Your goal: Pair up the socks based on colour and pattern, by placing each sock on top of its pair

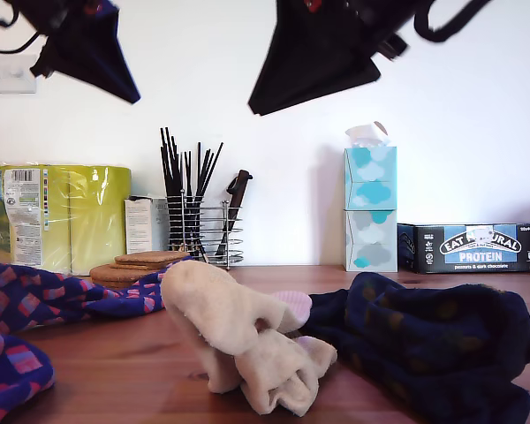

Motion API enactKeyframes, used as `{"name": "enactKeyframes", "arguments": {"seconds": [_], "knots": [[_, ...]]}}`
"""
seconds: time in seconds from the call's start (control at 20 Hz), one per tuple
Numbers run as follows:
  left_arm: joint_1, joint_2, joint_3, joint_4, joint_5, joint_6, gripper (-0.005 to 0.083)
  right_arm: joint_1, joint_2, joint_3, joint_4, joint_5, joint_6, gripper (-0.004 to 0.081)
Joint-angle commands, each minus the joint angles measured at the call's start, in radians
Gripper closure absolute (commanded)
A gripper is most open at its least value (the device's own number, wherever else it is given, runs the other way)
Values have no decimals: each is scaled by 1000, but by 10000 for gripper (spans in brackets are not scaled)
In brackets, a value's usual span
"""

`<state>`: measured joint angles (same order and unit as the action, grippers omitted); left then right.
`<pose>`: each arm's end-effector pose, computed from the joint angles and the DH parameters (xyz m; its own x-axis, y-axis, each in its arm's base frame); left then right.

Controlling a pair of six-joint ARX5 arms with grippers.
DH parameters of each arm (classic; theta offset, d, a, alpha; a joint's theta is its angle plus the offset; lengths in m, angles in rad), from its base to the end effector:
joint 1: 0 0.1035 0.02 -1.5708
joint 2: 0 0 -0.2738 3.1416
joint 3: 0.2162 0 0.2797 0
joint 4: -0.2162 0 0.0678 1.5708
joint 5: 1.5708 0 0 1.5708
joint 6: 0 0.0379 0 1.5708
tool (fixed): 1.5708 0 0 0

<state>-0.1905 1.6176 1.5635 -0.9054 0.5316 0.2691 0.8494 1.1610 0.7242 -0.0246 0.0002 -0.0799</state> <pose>0.3562 -0.0883 0.3399 0.3898 -0.5914 -0.7059 0.6465 0.7216 -0.2476 0.1839 0.2091 0.2464 0.5915 0.6722 -0.4452 -0.7718 0.6318 -0.0716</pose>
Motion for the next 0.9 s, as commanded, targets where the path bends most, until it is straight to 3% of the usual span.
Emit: {"name": "enactKeyframes", "arguments": {"seconds": [0.0, 0.2, 0.4, 0.6, 0.75, 0.85], "knots": [[26, -47, -68, 60, -11, 17, 793, -14, -38, -129, 100, 51, 64, 784], [113, -207, -298, 298, -39, 27, 793, -51, -182, -306, 251, 89, 136, 784], [185, -399, -555, 451, -28, 27, 793, -56, -318, -351, 211, 82, 142, 784], [197, -554, -678, 344, -5, 56, 793, -56, -401, -350, 128, 59, 159, 784], [197, -570, -692, 296, -111, 76, 793, -56, -409, -350, 103, 51, 159, 784], [197, -517, -692, 311, -142, 188, 733, -56, -407, -350, 101, 50, 159, 783]]}}
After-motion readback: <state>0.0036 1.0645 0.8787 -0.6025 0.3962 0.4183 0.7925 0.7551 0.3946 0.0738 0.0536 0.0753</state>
